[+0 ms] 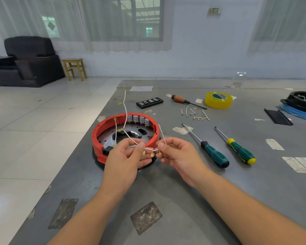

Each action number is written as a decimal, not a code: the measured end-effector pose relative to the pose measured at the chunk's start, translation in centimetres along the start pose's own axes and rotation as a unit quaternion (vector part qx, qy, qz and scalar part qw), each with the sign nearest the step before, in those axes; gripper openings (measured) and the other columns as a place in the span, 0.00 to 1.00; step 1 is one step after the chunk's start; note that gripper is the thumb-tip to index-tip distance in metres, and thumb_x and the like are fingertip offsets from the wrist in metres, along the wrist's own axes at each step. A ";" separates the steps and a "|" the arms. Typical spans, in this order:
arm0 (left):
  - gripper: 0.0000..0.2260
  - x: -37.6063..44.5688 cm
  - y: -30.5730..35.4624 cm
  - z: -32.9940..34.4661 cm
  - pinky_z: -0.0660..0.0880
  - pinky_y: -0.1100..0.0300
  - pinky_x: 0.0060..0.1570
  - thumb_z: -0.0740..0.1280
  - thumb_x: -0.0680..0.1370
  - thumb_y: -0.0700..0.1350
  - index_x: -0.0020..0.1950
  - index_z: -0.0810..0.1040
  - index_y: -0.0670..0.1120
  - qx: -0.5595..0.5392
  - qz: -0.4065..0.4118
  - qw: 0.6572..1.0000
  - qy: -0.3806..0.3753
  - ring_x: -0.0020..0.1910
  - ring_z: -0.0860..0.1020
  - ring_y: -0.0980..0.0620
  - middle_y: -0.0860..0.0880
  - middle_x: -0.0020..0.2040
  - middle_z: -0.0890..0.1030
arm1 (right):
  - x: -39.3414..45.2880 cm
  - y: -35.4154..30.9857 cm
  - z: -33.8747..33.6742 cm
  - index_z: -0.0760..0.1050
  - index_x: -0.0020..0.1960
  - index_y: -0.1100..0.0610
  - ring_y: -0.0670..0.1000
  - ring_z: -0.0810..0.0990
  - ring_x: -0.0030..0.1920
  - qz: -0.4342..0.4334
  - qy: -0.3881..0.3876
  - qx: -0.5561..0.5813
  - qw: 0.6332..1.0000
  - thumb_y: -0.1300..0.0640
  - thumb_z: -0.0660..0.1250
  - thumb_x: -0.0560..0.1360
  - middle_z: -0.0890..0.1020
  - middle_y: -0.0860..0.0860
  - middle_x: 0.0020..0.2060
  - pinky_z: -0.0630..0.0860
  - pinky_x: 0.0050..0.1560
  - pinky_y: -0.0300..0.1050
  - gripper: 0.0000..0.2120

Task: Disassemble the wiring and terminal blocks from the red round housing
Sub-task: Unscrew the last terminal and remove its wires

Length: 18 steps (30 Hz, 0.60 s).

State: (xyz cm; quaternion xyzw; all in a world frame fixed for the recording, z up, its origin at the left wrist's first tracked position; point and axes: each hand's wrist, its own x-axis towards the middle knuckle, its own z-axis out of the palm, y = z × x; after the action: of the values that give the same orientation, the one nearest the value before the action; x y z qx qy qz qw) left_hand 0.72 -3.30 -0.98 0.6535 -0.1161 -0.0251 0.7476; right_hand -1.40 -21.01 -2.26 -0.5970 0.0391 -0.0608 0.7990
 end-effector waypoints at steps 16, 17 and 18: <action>0.12 6.9 1.2 4.8 0.73 0.49 0.63 0.66 0.82 0.55 0.60 0.81 0.50 0.510 0.189 0.838 -0.046 0.62 0.76 0.45 0.52 0.59 0.82 | 2.6 -6.6 -6.5 0.81 0.55 0.63 0.49 0.85 0.38 -0.057 0.135 -0.014 0.989 0.68 0.70 0.77 0.87 0.57 0.41 0.81 0.39 0.37 0.07; 0.16 7.2 0.8 5.3 0.72 0.48 0.65 0.63 0.83 0.59 0.65 0.78 0.52 0.573 0.170 0.799 -0.063 0.66 0.74 0.44 0.51 0.64 0.80 | 3.3 -7.2 -7.5 0.81 0.55 0.63 0.49 0.85 0.38 -0.052 0.155 -0.036 0.986 0.68 0.70 0.77 0.87 0.56 0.41 0.82 0.39 0.37 0.07; 0.20 7.3 0.5 5.6 0.72 0.47 0.65 0.61 0.82 0.62 0.68 0.76 0.53 0.625 0.155 0.762 -0.070 0.68 0.72 0.43 0.51 0.68 0.77 | 4.0 -7.8 -8.5 0.81 0.55 0.63 0.49 0.86 0.38 -0.044 0.174 -0.062 0.982 0.67 0.70 0.77 0.87 0.56 0.40 0.82 0.39 0.38 0.07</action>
State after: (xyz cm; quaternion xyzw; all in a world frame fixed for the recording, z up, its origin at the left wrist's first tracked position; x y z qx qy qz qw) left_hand 6.58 -10.04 1.22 0.9455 -0.2578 0.1231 0.1566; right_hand 1.06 -31.83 2.80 -0.6270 0.1546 -0.1959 0.7380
